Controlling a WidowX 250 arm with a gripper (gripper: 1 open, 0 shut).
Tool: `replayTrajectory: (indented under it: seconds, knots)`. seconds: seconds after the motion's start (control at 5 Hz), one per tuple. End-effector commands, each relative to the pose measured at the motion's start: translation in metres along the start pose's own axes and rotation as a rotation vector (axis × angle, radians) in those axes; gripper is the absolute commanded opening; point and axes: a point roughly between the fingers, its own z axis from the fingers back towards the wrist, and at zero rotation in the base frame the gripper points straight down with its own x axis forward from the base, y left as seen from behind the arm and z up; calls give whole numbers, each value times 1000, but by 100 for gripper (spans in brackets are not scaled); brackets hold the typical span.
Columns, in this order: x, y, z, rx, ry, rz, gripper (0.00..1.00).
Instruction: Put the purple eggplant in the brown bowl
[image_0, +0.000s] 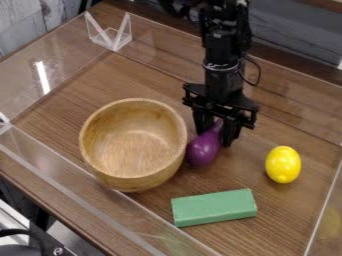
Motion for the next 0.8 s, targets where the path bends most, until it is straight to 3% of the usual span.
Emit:
replayTrajectory:
  seconds: [0.0,0.6]
  knots:
    - [3,1,26,-3,-82,0,0]
    - [-6,5,27,-8,-75,7,0]
